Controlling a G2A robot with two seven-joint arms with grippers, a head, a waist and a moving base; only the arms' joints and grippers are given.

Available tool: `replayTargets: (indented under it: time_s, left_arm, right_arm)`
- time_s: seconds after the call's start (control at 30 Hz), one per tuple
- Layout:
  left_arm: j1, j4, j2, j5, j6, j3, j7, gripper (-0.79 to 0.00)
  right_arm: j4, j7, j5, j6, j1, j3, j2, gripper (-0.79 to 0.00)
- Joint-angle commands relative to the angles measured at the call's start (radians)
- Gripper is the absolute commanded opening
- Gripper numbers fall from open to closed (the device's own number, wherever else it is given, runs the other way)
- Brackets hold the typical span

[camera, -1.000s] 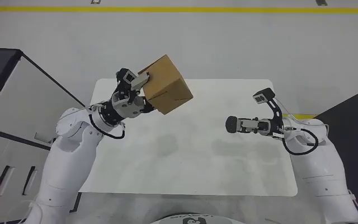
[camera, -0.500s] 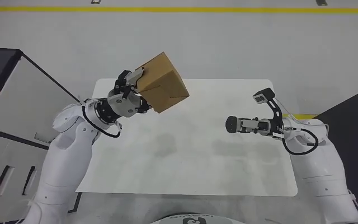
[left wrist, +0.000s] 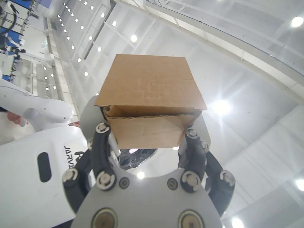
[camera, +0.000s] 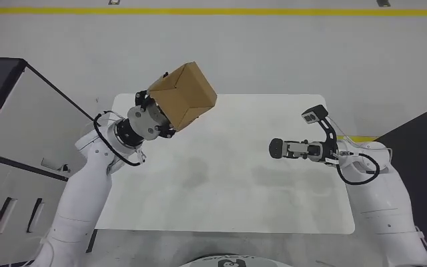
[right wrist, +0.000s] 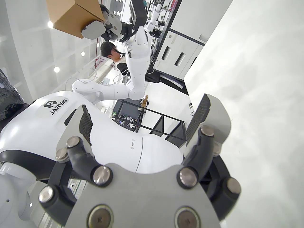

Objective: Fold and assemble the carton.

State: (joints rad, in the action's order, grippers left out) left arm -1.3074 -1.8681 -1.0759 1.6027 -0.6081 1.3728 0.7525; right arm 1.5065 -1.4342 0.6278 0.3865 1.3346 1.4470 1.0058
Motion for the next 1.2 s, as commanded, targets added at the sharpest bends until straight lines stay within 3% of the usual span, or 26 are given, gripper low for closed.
replayTargets:
  time_s: [0.0,0.17,0.53,0.8,0.97,1.17]
  left_arm:
    - [0.003,-0.001,-0.001,0.030,-0.020,-0.002,-0.024,-0.785]
    - [-0.002,0.000,-0.007,0.139,-0.048,-0.013,-0.052,-0.785]
    - [-0.009,-0.013,-0.011,0.160,-0.035,-0.018,-0.075,-0.785]
    - [-0.013,-0.004,-0.015,0.315,-0.096,-0.016,-0.178,-0.785]
    - [-0.011,-0.034,-0.014,0.199,-0.068,0.006,-0.176,-0.785]
    - [-0.026,-0.068,-0.009,-0.057,0.031,0.022,-0.085,-0.785]
  right_arm:
    - [0.000,0.000,0.000,0.000,0.000,0.000,0.000,0.000]
    - [0.000,0.000,0.000,0.000,0.000,0.000,0.000,0.000]
    - [0.000,0.000,0.000,0.000,0.000,0.000,0.000,0.000]
    - [0.000,0.000,0.000,0.000,0.000,0.000,0.000,0.000]
    - [0.000,0.000,0.000,0.000,0.000,0.000,0.000,0.000]
    - [0.000,0.000,0.000,0.000,0.000,0.000,0.000,0.000]
